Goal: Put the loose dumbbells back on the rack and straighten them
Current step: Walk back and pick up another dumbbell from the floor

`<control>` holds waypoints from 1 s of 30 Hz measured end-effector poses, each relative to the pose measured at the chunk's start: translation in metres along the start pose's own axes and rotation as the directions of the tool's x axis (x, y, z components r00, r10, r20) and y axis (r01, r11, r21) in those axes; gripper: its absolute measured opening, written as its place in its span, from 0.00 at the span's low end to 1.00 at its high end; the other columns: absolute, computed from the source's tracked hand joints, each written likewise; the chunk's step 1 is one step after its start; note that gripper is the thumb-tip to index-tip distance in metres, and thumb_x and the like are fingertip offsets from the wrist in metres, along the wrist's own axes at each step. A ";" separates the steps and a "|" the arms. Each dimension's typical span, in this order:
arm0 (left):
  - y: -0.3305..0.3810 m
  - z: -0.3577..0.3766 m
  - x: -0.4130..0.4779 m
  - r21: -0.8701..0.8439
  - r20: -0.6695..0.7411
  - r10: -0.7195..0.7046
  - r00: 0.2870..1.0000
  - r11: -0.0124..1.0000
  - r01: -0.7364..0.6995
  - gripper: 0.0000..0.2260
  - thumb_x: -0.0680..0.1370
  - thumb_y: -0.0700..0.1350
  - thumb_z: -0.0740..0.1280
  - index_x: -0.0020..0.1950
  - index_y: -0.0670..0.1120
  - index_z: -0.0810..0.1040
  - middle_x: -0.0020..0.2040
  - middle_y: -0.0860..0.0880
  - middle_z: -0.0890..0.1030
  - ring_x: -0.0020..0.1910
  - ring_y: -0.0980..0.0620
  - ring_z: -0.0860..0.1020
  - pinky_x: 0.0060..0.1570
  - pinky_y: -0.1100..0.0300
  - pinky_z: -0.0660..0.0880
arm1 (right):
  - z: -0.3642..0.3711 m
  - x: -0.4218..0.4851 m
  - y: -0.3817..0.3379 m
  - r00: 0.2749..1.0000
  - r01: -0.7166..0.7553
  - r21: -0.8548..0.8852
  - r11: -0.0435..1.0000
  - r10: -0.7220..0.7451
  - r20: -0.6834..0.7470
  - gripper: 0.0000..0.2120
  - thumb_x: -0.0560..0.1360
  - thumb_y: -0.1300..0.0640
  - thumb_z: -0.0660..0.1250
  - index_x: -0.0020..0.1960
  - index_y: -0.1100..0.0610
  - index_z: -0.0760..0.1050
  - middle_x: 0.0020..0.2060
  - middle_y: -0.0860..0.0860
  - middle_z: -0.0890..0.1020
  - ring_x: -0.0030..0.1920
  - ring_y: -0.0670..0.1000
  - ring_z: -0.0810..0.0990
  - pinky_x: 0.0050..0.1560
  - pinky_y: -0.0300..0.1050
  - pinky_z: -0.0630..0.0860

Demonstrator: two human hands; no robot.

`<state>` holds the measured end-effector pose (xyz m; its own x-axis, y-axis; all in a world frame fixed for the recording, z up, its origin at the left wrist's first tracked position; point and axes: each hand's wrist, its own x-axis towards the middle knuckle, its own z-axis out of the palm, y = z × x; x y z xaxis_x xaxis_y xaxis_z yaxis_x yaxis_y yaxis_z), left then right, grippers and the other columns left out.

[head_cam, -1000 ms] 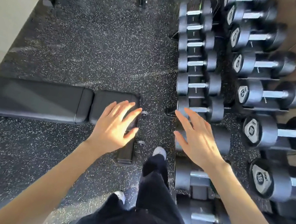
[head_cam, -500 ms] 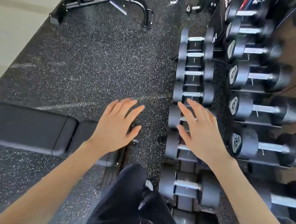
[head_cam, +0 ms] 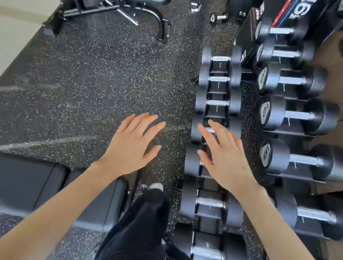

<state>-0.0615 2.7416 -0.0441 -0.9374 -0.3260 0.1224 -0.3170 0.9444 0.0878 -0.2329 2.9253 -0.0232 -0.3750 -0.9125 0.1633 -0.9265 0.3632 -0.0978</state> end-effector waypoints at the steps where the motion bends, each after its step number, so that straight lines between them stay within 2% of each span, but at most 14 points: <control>1: -0.007 -0.001 0.014 -0.001 0.014 0.000 1.000 1.000 0.000 0.24 0.78 0.56 0.54 0.70 0.45 0.69 0.66 0.42 0.72 0.66 0.42 0.69 0.67 0.46 0.60 | 0.002 0.014 0.005 1.000 0.003 -0.007 1.000 -0.003 -0.001 0.26 0.73 0.52 0.66 0.69 0.56 0.65 0.65 0.59 0.72 0.63 0.59 0.71 0.60 0.59 0.71; 4: -0.031 -0.006 0.058 0.002 0.021 0.001 1.000 1.000 -0.001 0.24 0.78 0.56 0.54 0.70 0.45 0.69 0.67 0.43 0.72 0.67 0.42 0.68 0.68 0.46 0.59 | 0.002 0.062 0.020 1.000 0.027 -0.009 1.000 -0.027 0.012 0.26 0.74 0.52 0.66 0.70 0.56 0.65 0.65 0.59 0.72 0.64 0.59 0.72 0.62 0.60 0.71; 7: -0.054 -0.012 0.098 0.012 0.033 0.016 0.999 1.000 -0.016 0.25 0.78 0.57 0.52 0.71 0.45 0.68 0.68 0.43 0.71 0.68 0.43 0.67 0.69 0.46 0.58 | -0.004 0.105 0.031 1.000 0.015 -0.022 1.000 -0.014 0.023 0.24 0.76 0.49 0.57 0.70 0.56 0.65 0.65 0.58 0.72 0.64 0.58 0.71 0.62 0.58 0.69; 9: -0.064 -0.015 0.118 0.031 0.023 0.043 0.999 0.999 -0.044 0.25 0.78 0.57 0.52 0.71 0.45 0.68 0.68 0.43 0.71 0.68 0.43 0.67 0.69 0.46 0.59 | -0.009 0.125 0.035 1.000 0.021 -0.033 0.999 -0.022 -0.018 0.25 0.75 0.47 0.55 0.69 0.56 0.66 0.65 0.58 0.72 0.64 0.58 0.72 0.62 0.57 0.70; 13: -0.081 -0.020 0.157 0.002 -0.015 0.035 0.999 0.999 -0.035 0.25 0.78 0.56 0.52 0.71 0.45 0.68 0.68 0.43 0.71 0.68 0.43 0.67 0.69 0.45 0.60 | -0.013 0.173 0.052 0.996 0.023 -0.006 1.000 -0.024 -0.089 0.25 0.75 0.52 0.65 0.70 0.56 0.65 0.67 0.58 0.70 0.66 0.57 0.69 0.64 0.59 0.67; 18: -0.101 -0.013 0.195 -0.010 -0.013 0.019 1.000 1.000 -0.019 0.25 0.78 0.56 0.52 0.71 0.45 0.68 0.68 0.43 0.71 0.68 0.43 0.67 0.68 0.45 0.61 | -0.001 0.217 0.067 0.994 0.038 0.001 0.999 -0.038 -0.103 0.25 0.75 0.53 0.65 0.70 0.57 0.65 0.66 0.59 0.70 0.65 0.58 0.70 0.64 0.60 0.67; 22: -0.119 0.003 0.228 -0.010 -0.005 0.004 1.000 1.000 -0.004 0.25 0.78 0.56 0.53 0.71 0.45 0.68 0.68 0.43 0.71 0.68 0.43 0.68 0.68 0.44 0.62 | 0.025 0.251 0.089 0.997 0.043 0.009 0.999 -0.042 -0.063 0.24 0.76 0.50 0.59 0.70 0.56 0.64 0.67 0.58 0.70 0.65 0.58 0.70 0.64 0.59 0.67; 30: -0.165 0.026 0.347 0.019 0.047 -0.029 0.998 0.999 0.028 0.25 0.78 0.56 0.54 0.70 0.46 0.69 0.66 0.43 0.72 0.66 0.43 0.70 0.67 0.44 0.64 | 0.060 0.361 0.175 1.000 0.031 0.002 1.000 -0.031 -0.004 0.27 0.72 0.51 0.70 0.68 0.56 0.68 0.62 0.56 0.75 0.59 0.57 0.76 0.59 0.58 0.72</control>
<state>-0.3380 2.4735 -0.0416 -0.9336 -0.3507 0.0733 -0.3457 0.9355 0.0728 -0.5289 2.6480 -0.0397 -0.3458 -0.9228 0.1699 -0.9378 0.3340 -0.0946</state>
